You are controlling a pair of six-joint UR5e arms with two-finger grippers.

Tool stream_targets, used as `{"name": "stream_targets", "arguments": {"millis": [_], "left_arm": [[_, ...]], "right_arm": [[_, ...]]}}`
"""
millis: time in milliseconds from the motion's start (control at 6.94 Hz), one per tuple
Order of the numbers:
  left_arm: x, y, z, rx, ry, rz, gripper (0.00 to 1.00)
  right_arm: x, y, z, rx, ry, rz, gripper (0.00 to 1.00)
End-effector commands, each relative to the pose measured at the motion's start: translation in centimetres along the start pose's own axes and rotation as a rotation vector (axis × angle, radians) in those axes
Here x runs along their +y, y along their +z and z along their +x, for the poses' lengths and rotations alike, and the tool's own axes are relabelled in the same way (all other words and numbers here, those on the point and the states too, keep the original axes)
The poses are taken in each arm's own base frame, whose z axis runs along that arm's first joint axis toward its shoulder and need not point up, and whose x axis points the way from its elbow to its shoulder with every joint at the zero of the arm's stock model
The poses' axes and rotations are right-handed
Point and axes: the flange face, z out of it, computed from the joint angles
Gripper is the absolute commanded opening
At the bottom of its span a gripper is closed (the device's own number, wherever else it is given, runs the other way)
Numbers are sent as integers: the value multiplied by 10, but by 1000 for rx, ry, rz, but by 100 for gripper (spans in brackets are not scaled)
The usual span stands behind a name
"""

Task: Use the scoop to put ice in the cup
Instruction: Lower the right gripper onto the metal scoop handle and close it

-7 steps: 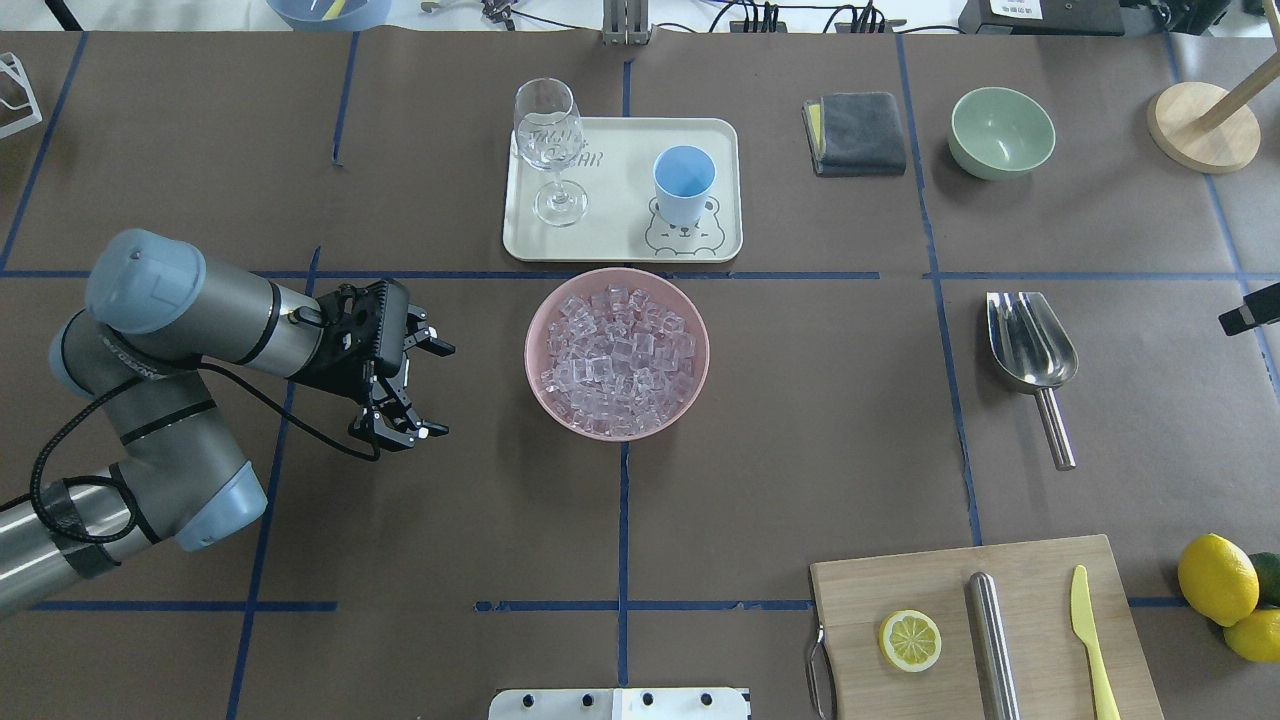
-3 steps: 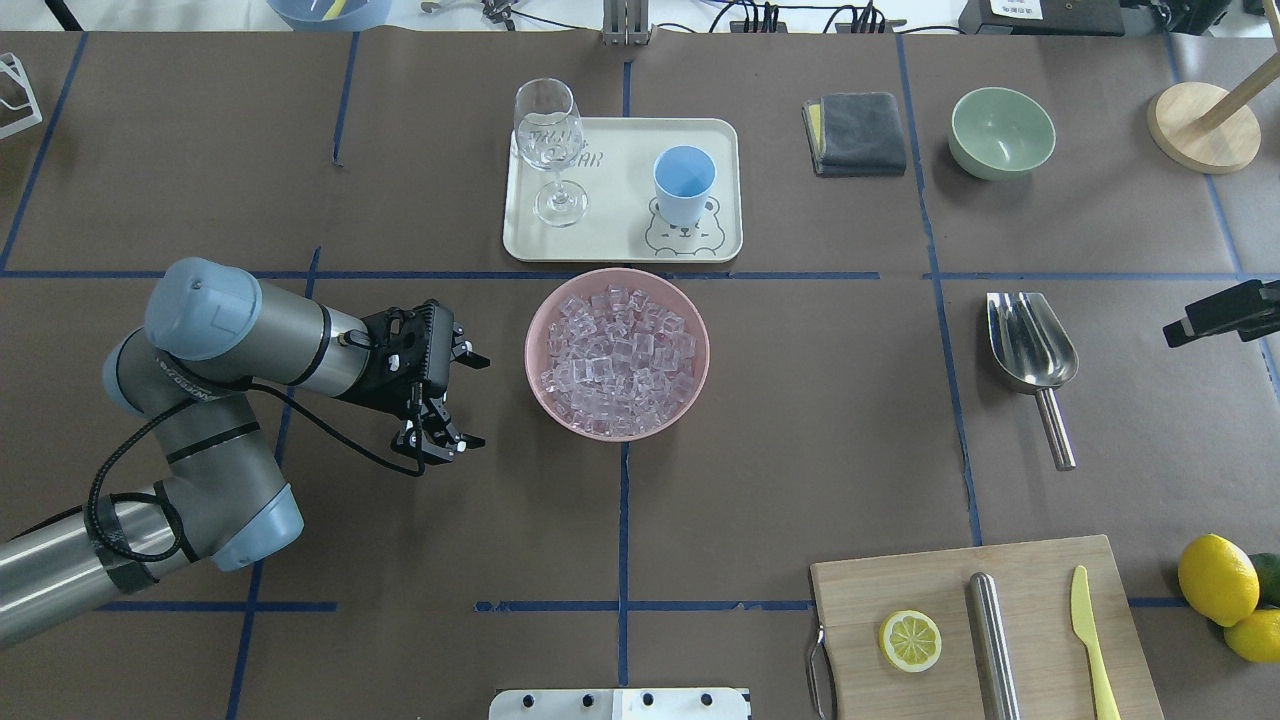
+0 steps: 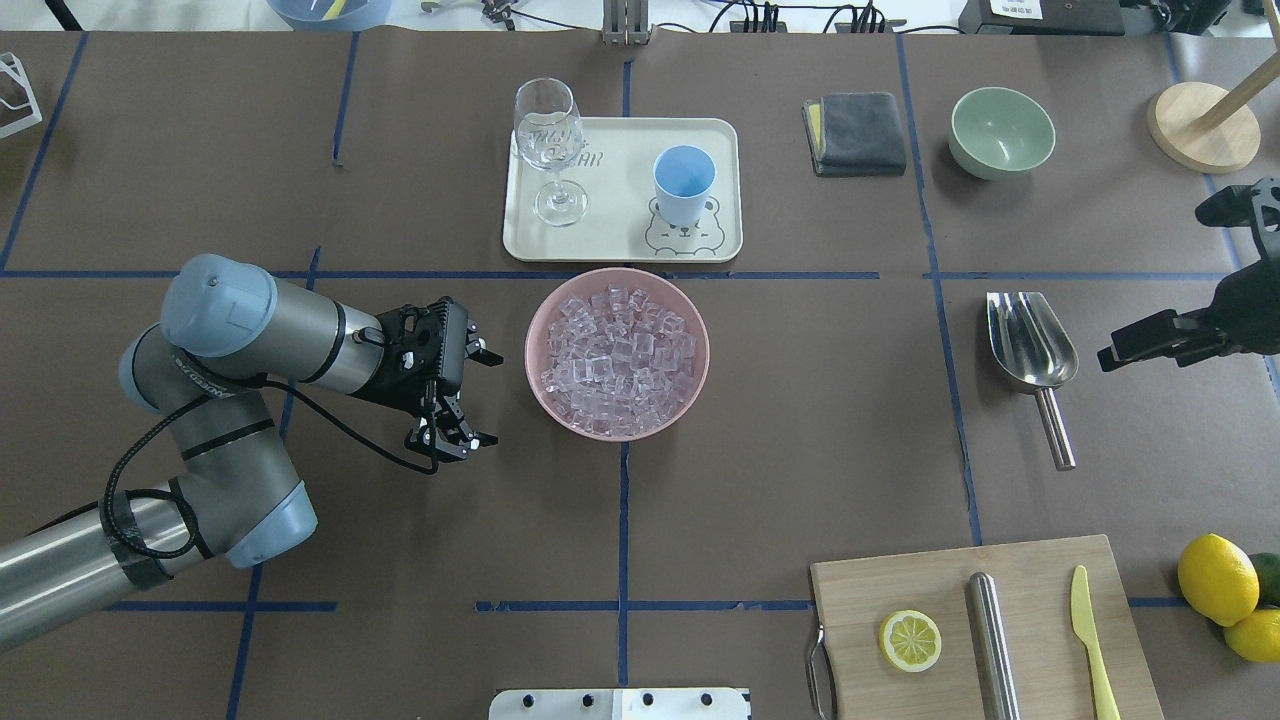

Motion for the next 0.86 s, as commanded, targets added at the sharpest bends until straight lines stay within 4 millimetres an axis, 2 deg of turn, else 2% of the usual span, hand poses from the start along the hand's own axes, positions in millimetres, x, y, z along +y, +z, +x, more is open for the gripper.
{"name": "stream_targets", "arguments": {"millis": [0,288,577,721], "left_arm": [[2,2,0,2,4,-1,100],[3,3,-1,1,-2,-4,100],[1,3,-1,1,-2,-1,100],[-1,2,-1,0,-1,3,100]], "right_arm": [[20,31,-46,42,39,27,100],[43,52,-50,69,-29,63,100],[48,56,-39,104,-21,75,100],[49,58,-40,105,-26,72,100]]}}
